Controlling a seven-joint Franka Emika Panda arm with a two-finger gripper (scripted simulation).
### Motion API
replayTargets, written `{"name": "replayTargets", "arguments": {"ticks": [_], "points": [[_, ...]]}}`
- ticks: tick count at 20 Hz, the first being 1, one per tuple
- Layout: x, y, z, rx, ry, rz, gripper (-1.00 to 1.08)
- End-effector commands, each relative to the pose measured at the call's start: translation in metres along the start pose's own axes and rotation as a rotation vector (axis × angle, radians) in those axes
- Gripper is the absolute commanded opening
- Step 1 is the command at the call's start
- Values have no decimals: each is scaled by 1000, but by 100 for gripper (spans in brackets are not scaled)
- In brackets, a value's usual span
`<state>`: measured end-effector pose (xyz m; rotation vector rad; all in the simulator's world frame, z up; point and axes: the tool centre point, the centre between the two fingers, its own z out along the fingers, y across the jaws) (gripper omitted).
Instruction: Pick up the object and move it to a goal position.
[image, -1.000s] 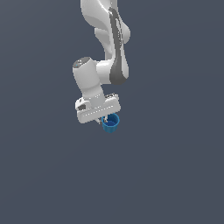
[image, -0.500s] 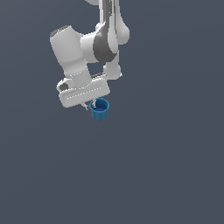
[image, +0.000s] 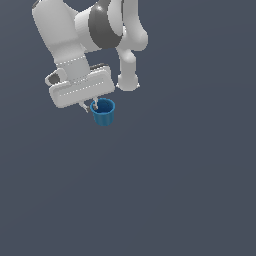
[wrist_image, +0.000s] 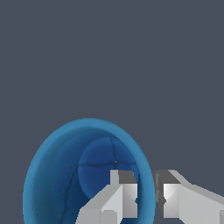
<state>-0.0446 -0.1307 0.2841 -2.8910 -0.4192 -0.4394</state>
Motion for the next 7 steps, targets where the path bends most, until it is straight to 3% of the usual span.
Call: {"name": "replayTargets", "arguments": {"ticks": [1, 7], "points": [[1, 3, -11, 0, 1, -1, -100], [1, 7, -19, 0, 1, -1, -100]]}}
